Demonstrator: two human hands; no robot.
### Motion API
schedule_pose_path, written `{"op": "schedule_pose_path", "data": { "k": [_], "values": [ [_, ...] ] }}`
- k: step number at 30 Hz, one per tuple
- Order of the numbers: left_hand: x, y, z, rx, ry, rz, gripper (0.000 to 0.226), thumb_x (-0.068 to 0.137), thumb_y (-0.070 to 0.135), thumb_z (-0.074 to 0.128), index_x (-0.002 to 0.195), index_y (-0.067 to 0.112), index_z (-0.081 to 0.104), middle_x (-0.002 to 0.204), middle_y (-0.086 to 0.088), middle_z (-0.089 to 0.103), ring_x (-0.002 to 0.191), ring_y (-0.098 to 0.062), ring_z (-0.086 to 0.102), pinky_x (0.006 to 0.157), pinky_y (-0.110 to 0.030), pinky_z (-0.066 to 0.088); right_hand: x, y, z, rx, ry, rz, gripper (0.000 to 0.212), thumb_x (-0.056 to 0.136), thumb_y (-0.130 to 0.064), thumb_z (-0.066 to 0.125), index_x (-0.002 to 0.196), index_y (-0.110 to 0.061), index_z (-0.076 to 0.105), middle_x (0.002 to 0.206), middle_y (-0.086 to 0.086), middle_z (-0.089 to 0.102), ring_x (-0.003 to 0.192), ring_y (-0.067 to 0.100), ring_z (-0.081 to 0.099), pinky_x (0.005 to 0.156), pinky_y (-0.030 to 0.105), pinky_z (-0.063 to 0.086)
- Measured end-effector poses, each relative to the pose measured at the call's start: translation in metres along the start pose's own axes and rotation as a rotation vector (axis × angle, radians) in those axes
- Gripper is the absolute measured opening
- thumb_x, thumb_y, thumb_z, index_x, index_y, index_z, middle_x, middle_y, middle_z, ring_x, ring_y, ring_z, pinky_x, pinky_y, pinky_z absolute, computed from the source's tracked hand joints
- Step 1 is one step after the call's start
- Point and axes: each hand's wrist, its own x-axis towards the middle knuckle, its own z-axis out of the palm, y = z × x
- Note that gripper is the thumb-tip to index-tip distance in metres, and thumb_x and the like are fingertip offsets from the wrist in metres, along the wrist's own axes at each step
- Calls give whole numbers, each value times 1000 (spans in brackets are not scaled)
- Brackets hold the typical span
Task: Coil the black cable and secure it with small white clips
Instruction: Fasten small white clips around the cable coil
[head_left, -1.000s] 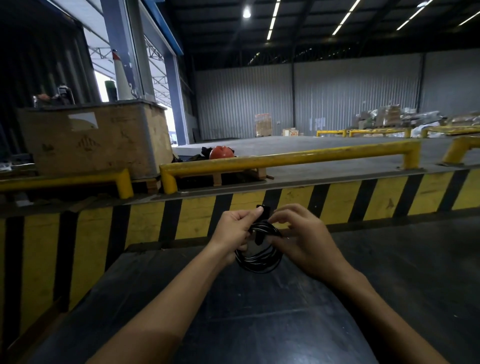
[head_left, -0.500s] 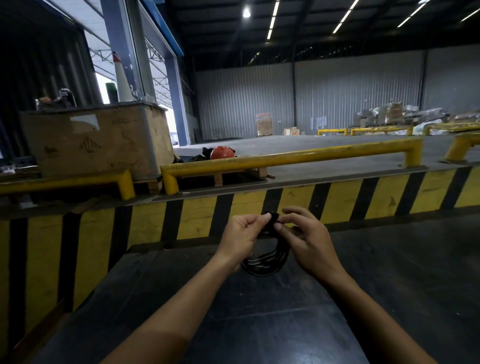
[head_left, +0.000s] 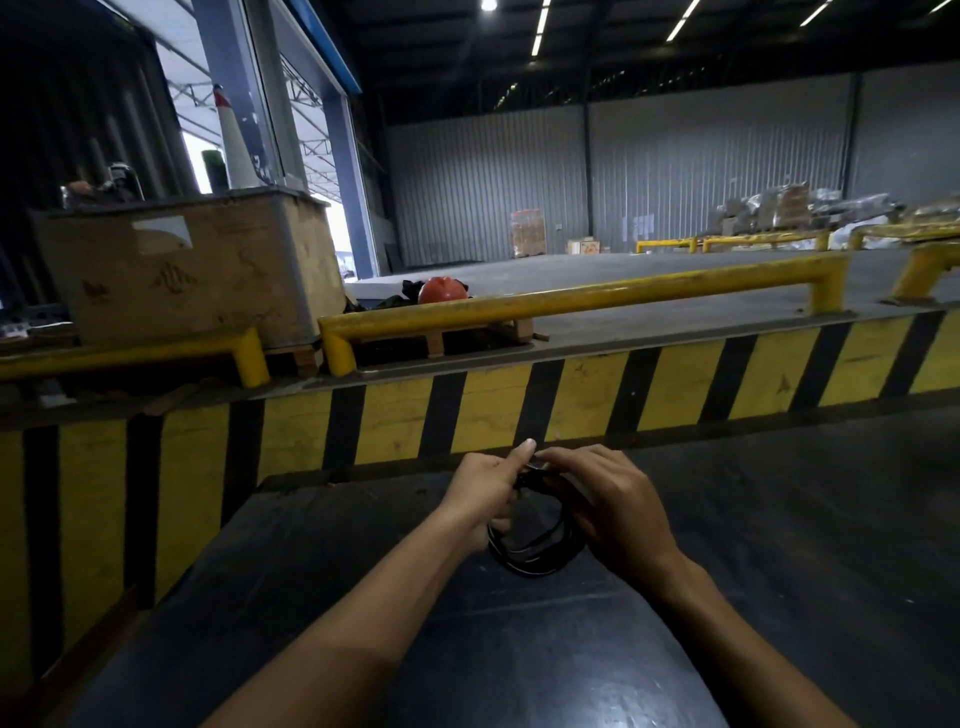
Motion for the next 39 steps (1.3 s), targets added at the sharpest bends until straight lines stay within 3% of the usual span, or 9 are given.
{"op": "schedule_pose_path", "data": {
  "k": [5,11,17,22,27,30,33,36,39],
  "values": [
    [6,-1,3,11,16,-94,33,89,41,59,89,8,57,57,-1,39,40,-10,31,35,-19,23,-9,0,2,-49,-34,-118,24,79,-14,72,102,-15,69,90,2,76,82,16,69,72,27,52],
    [12,-15,4,-42,-6,-199,30,88,37,63,76,14,48,54,0,36,37,-8,25,33,-18,19,-19,6,6,-36,-127,-81,19,73,-10,78,88,-16,69,80,2,74,75,18,69,72,24,46],
    [11,-29,4,-38,-18,-233,29,89,38,61,91,10,54,59,-1,41,40,-9,28,34,-20,21,-28,11,10,28,-210,-3,23,76,-17,76,98,-19,69,92,-1,74,88,16,67,74,24,46],
    [8,-40,5,44,-30,-15,37,90,42,57,70,11,53,55,-1,36,40,-11,29,38,-22,20,-23,7,7,498,-100,549,45,76,-56,60,112,-30,57,105,-20,60,100,-5,58,77,13,51],
    [8,-48,3,75,-81,25,43,88,46,58,59,15,50,50,0,37,37,-9,31,37,-21,23,-34,12,17,792,-438,806,20,85,-38,65,94,-21,71,86,-3,74,78,4,68,67,18,51],
    [6,-59,-2,64,-144,-13,49,81,55,62,73,7,66,56,-2,55,43,-11,49,41,-24,39,-46,10,24,912,-353,882,19,83,-29,70,88,-12,74,78,3,74,73,10,67,64,19,51],
    [-1,-84,-7,-135,-240,-42,48,69,52,74,95,11,72,82,-7,71,73,-17,66,62,-28,52,-60,13,32,1043,-255,1062,18,83,-21,70,91,-5,74,84,12,74,75,16,68,67,26,51],
    [-15,-122,-7,-268,-297,-141,51,68,31,81,112,12,65,99,-9,72,88,-21,69,71,-32,55,-84,16,45,1200,-169,1278,18,83,-18,69,91,-3,75,79,6,75,70,14,69,60,22,53],
    [-25,-153,1,-278,-191,-246,37,76,5,73,111,6,62,101,-15,69,82,-22,69,62,-33,57,-114,16,61,1268,-124,1421,13,83,-15,68,84,-5,75,72,4,75,64,13,69,56,22,54]
  ]
}}
